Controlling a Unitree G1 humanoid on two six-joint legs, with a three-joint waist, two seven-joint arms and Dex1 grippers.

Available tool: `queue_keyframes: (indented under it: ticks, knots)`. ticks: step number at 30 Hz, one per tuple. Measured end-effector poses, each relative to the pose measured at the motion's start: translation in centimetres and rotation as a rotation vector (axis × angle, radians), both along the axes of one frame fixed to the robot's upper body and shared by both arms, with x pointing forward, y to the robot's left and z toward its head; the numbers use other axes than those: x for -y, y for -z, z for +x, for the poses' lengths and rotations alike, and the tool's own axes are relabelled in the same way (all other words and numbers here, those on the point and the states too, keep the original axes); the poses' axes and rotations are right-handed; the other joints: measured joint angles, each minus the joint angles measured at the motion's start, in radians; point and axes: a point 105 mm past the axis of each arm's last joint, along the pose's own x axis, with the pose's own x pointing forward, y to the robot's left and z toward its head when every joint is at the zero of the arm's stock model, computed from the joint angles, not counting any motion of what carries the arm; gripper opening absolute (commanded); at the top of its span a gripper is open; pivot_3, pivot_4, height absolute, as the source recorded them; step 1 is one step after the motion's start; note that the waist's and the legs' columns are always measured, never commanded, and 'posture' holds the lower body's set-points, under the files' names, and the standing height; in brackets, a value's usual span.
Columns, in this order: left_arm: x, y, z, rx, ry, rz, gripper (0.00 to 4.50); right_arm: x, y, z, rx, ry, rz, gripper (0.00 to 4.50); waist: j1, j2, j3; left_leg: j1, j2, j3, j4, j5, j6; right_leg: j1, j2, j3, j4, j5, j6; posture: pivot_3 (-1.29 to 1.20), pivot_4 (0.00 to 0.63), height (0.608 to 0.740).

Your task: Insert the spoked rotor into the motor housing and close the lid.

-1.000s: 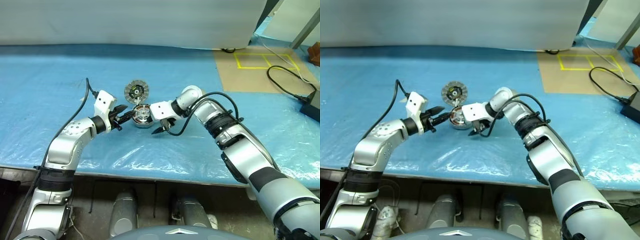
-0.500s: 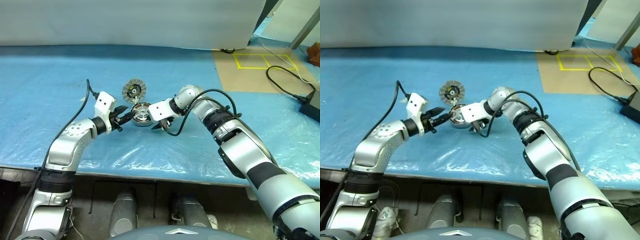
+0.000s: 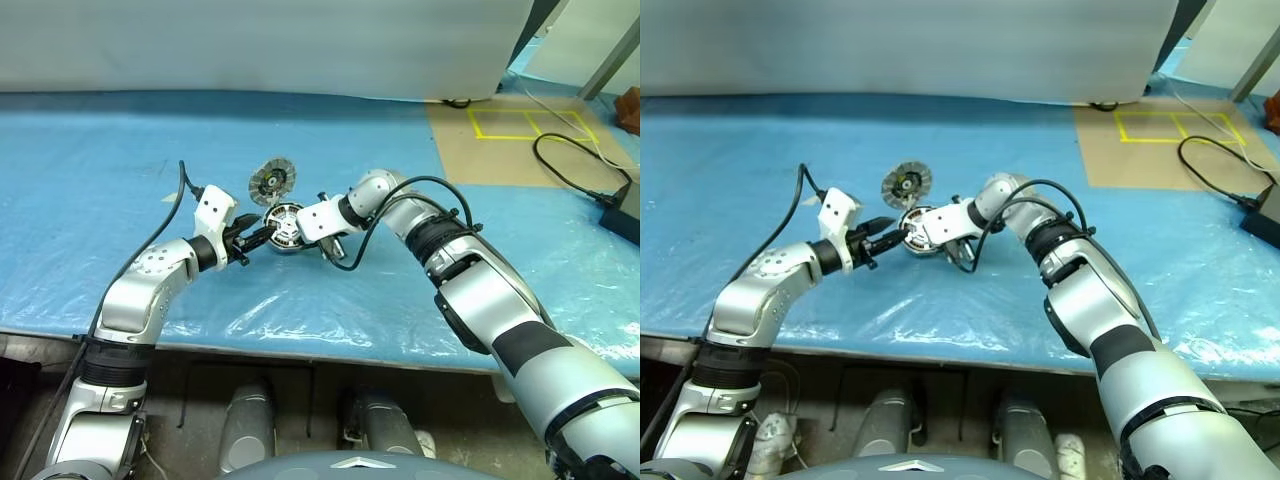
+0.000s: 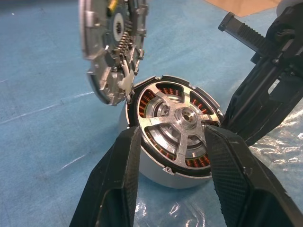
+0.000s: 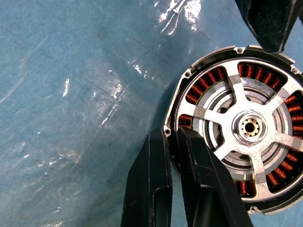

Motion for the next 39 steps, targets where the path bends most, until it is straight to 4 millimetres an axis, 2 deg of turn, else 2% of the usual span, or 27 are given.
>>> queue_keyframes:
  ticks: [5,12,20,23,27,33,39]
  knots:
    - [0.0,0.0,0.0,0.0,0.002,-0.001,2.2,-0.8,-0.6,-0.8,-0.185,0.083,0.033,0.03,-0.001,0.0,0.0,-0.003,0.0,0.0,0.0,0.0,0.0,-0.003,0.0,0.0,0.0,0.0,0.0,0.0,0.15,0.74]
    - [0.2,-0.1,0.0,0.003,0.006,-0.002,2.2,-2.0,-1.3,-3.2,-0.472,0.238,0.068,0.03,0.002,0.0,0.0,-0.006,0.001,0.0,-0.001,0.0,0.0,-0.006,0.0,-0.001,0.0,0.0,0.0,0.0,0.15,0.74]
    - [0.5,0.0,0.0,-0.001,0.017,-0.003,2.2,-3.7,-0.5,-2.8,-0.526,0.46,0.105,0.03,0.004,0.0,0.0,0.002,0.0,0.0,-0.002,-0.002,-0.005,0.0,0.0,0.0,0.0,0.0,0.0,0.0,0.15,0.74]
    - [0.5,0.0,0.0,-0.001,0.017,-0.003,2.2,-4.5,-0.3,-2.7,-0.515,0.5,0.119,0.03,0.003,0.0,0.0,0.006,0.0,0.0,-0.005,-0.001,-0.006,0.003,0.0,0.001,0.0,0.0,0.0,0.0,0.15,0.74]
    - [0.5,0.0,0.0,-0.001,0.017,-0.001,2.2,-4.5,-0.1,-2.5,-0.499,0.505,0.118,0.03,0.005,0.0,0.0,0.008,-0.001,0.0,-0.008,0.002,-0.011,0.005,0.0,0.001,-0.002,0.0,0.0,0.0,0.15,0.74]
    - [0.4,-0.1,0.0,0.001,0.014,0.001,2.2,-4.6,0.0,-2.6,-0.521,0.513,0.133,1.85,0.004,0.0,0.0,0.008,-0.002,0.0,-0.01,0.002,-0.012,0.005,0.0,0.001,-0.005,0.0,0.0,0.0,0.15,0.74]
    - [-0.1,-0.2,0.0,0.003,0.012,0.01,2.2,-4.5,-0.5,-2.8,-0.598,0.514,0.17,1.85,0.004,0.0,0.0,0.007,-0.002,0.0,-0.012,0.003,-0.012,0.004,0.0,0.001,-0.008,0.0,0.0,0.0,0.15,0.74]
